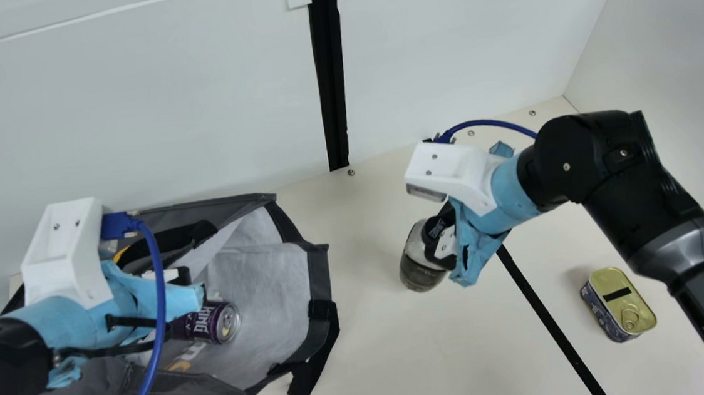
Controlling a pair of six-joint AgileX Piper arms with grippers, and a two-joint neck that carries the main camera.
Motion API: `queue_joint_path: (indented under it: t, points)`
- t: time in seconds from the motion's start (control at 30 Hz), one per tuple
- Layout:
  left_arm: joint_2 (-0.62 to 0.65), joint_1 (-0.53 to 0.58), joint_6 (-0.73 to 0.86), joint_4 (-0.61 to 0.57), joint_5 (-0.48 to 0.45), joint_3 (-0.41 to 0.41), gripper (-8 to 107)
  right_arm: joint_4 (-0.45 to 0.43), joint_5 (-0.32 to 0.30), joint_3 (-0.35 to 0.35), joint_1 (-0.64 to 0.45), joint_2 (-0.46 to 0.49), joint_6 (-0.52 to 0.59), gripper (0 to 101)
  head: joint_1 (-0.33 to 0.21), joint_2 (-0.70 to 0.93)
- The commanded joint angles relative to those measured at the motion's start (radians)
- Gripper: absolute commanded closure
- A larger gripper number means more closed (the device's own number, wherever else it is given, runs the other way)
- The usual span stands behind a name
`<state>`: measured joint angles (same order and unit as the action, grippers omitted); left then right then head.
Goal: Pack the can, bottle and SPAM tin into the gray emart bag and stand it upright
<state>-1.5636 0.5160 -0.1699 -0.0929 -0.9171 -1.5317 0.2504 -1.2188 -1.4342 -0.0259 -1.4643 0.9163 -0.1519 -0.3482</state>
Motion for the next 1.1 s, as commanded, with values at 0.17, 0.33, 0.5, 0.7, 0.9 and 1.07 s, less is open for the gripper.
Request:
queue_joint_path:
  t: [0.17,0.33,0.5,0.7,0.9,1.07]
  points:
    - [0.0,0.0,0.0,0.0,0.0,0.0,107,0.039,-0.001,0.045,0.037,0.018,0.047,101,-0.023,-0.001]
    - [0.0,0.0,0.0,0.0,0.0,0.0,107,0.065,-0.001,0.077,0.058,0.031,0.077,101,-0.023,-0.001]
    - [0.0,0.0,0.0,0.0,0.0,0.0,107,0.087,-0.001,0.103,0.074,0.042,0.106,101,-0.023,-0.001]
    - [0.0,0.0,0.0,0.0,0.0,0.0,107,0.12,-0.001,0.114,0.079,0.055,0.132,101,-0.023,-0.001]
    - [0.0,0.0,0.0,0.0,0.0,0.0,107,0.192,-0.001,0.104,0.085,0.066,0.151,101,-0.023,-0.001]
    - [0.0,0.0,0.0,0.0,0.0,0.0,107,0.25,-0.001,0.082,0.101,0.076,0.154,101,-0.023,-0.001]
